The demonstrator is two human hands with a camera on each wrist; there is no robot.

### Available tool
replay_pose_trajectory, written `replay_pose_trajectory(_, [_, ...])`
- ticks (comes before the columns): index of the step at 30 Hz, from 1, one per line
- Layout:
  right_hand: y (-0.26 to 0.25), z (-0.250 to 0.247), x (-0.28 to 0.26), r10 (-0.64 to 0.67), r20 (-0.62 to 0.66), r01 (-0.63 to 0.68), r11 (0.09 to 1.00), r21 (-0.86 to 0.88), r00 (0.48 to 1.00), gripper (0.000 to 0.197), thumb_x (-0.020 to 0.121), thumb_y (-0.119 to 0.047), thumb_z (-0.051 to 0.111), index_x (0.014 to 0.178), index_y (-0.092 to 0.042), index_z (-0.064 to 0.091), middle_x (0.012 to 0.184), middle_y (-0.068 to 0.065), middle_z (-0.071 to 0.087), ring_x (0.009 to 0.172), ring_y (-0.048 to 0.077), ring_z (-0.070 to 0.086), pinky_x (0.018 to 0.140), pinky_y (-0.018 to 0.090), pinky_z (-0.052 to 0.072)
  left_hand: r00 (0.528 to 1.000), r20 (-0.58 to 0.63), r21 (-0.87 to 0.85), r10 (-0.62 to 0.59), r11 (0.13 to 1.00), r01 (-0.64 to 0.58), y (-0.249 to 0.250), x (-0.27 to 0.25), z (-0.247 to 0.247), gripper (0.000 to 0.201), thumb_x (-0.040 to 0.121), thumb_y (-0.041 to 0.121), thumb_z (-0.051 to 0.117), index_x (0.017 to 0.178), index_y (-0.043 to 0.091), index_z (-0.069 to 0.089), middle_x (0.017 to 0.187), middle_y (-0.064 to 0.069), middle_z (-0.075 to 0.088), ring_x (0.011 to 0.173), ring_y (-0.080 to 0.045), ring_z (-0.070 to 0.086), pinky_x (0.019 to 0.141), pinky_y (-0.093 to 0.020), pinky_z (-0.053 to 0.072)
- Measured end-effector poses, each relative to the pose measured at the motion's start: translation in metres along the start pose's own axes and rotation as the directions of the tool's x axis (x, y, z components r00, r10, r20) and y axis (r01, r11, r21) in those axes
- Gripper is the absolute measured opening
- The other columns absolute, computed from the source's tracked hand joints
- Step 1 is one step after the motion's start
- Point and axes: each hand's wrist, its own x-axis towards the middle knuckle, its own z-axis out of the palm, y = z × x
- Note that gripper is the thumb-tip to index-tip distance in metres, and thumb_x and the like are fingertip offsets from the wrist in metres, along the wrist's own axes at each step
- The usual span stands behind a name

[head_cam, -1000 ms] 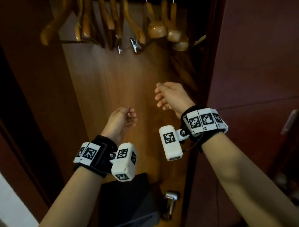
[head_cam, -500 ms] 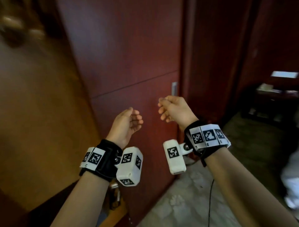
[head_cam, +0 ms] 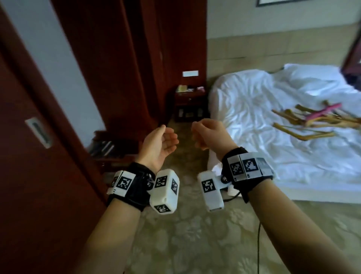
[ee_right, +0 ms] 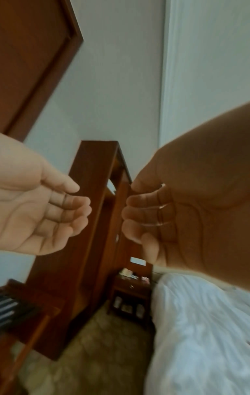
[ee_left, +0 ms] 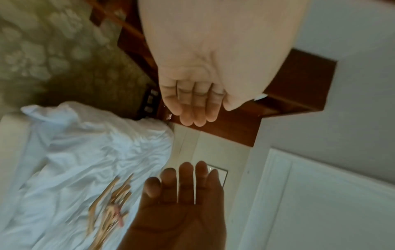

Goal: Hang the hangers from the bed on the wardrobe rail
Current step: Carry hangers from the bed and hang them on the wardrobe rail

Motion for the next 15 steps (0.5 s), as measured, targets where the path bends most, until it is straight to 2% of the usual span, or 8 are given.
replay_pose_trajectory(6, [0.057, -0.113, 0.038, 0.128, -0.194, -0.141, 0.989, -0.055, 0.973, 0.018, 0.094, -0.018, 0.054, 0.077, -0.014, 0.056, 0.063, 0.005, 0.058, 0.047, 0.019, 0.054, 0.043, 0.023, 0.039, 0.973, 0.213, 0.058, -0.092, 0.995, 0.082, -0.056, 0.080, 0.131, 0.030, 0.102, 0.025, 0.038, 0.079, 0.013, 0.054, 0.076, -0.003, 0.059, 0.068, -0.014, 0.056, 0.065, -0.026, 0.042])
replay_pose_trajectory(11, [0.089, -0.191, 0.078, 0.219, -0.367, -0.264, 0.961, -0.078, 0.904, 0.011, 0.092, -0.020, 0.053, 0.084, -0.014, 0.057, 0.068, 0.002, 0.061, 0.052, 0.019, 0.056, 0.050, 0.026, 0.042, 0.917, 0.365, 0.098, -0.163, 0.986, 0.136, -0.085, 0.158, 0.221, 0.029, 0.101, 0.026, 0.040, 0.079, 0.014, 0.057, 0.079, -0.002, 0.063, 0.070, -0.015, 0.061, 0.064, -0.025, 0.044])
replay_pose_trajectory(15, [0.110, -0.248, 0.105, 0.246, -0.477, -0.309, 0.949, -0.058, 0.844, 0.010, 0.093, -0.019, 0.053, 0.089, -0.011, 0.057, 0.070, 0.004, 0.060, 0.052, 0.020, 0.055, 0.049, 0.026, 0.041, 0.860, 0.464, 0.150, -0.213, 0.976, 0.160, -0.105, 0.203, 0.285, 0.029, 0.101, 0.028, 0.040, 0.081, 0.015, 0.058, 0.081, -0.001, 0.065, 0.073, -0.014, 0.063, 0.066, -0.026, 0.046])
